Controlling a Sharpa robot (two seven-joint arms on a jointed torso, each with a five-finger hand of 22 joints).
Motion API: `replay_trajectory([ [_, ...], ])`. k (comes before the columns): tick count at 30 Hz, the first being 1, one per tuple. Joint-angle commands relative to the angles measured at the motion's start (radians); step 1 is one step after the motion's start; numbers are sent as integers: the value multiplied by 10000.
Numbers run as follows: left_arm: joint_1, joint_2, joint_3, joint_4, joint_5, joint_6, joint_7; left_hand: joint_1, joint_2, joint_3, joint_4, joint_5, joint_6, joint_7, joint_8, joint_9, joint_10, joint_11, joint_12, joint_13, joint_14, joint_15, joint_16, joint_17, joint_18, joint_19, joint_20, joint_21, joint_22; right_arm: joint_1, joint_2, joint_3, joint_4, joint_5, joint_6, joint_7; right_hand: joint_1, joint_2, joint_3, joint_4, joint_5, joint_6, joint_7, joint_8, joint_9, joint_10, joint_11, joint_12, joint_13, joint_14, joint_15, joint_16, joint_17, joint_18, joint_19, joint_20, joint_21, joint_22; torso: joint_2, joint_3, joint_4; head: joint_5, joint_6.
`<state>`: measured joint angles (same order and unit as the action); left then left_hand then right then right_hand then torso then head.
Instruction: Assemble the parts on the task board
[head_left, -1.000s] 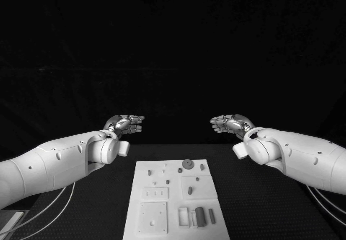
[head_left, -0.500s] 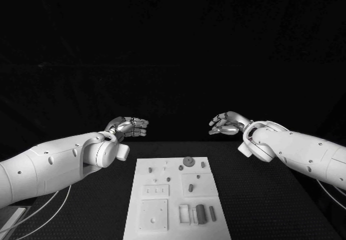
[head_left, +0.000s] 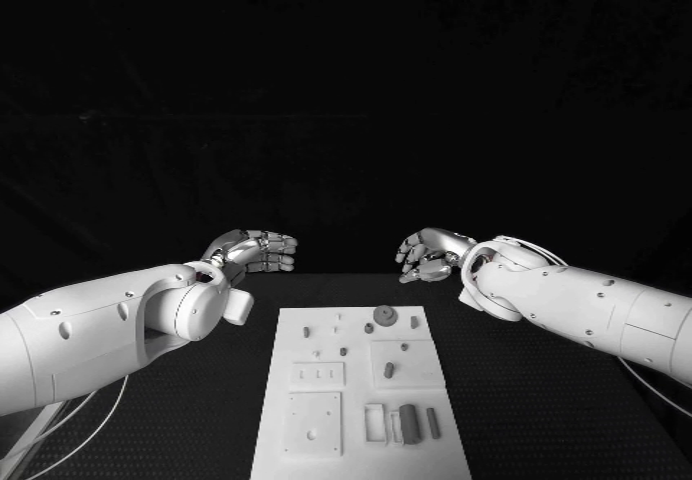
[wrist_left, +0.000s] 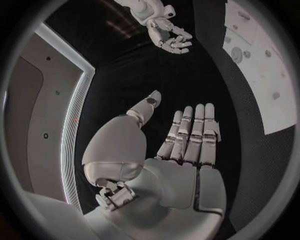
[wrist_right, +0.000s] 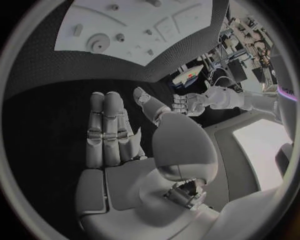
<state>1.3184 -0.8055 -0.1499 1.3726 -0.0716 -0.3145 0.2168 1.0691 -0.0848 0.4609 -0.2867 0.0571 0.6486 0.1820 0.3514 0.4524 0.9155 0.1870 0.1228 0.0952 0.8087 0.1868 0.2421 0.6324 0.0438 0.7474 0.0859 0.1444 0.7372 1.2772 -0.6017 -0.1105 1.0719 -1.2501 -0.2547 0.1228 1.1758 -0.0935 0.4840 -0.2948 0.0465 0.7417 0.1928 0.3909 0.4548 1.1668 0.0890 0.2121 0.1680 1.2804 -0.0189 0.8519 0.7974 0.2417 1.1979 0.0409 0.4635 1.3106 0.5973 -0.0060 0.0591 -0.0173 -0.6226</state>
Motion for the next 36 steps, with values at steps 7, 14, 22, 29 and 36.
replay_trajectory([
  [7,152,-90,21,197,-97,164,21,58,24,-43,7,-21,72,253,-39,-24,59,34,-79,-18,-39,28,-46,-9,53,15,35,-27,10,-117,410,-5,-110,-2257,-402,-542,140,-97,-132,12,42,321,-284,-118,133,1319,-372,986,1249,-248,-395,1095,693,201,17,-180,891,268,411,7,378,-286,45],
  [14,161,-87,20,254,-52,253,-13,52,26,-47,8,-21,76,260,-44,-28,58,41,-90,-21,-44,30,-52,-10,51,12,36,-31,11,-396,706,-28,-290,-2989,31,-946,2,-74,-283,43,17,526,-471,-370,321,739,-627,3874,5296,-330,-662,2759,1755,201,167,-549,2503,248,573,13,522,-346,-82],
  [22,159,-114,18,221,197,397,7,23,53,-59,13,-21,83,252,-60,-44,30,52,-137,-37,-38,29,-58,-9,50,18,34,-38,16,-769,965,-33,-532,-3166,-128,-1207,-178,-97,-52,41,17,589,-466,-595,439,-148,-576,5055,7310,-562,-601,3344,2073,201,-207,-582,3280,239,815,1,669,-394,-171],
  [29,156,-71,14,158,189,435,2,9,51,-70,12,-21,77,285,-76,-55,24,60,-159,-43,-39,29,-64,-9,49,15,34,-45,17,-810,954,-33,-473,-3398,184,-1565,-441,-170,-17,55,29,667,-514,-687,503,147,-630,5324,7815,-359,-642,3829,2270,201,-134,-671,3763,242,989,-26,751,-471,-159],
  [36,156,-45,13,158,184,460,1,-4,62,-75,17,-21,80,293,-81,-59,24,61,-168,-45,-40,30,-68,-9,47,17,36,-48,19,-830,1028,-33,-785,-3256,437,-1496,-573,-154,56,65,27,586,-506,-826,507,285,-625,5403,8055,-300,-640,4062,2367,201,-121,-745,4019,226,1110,-44,786,-518,-76],
])
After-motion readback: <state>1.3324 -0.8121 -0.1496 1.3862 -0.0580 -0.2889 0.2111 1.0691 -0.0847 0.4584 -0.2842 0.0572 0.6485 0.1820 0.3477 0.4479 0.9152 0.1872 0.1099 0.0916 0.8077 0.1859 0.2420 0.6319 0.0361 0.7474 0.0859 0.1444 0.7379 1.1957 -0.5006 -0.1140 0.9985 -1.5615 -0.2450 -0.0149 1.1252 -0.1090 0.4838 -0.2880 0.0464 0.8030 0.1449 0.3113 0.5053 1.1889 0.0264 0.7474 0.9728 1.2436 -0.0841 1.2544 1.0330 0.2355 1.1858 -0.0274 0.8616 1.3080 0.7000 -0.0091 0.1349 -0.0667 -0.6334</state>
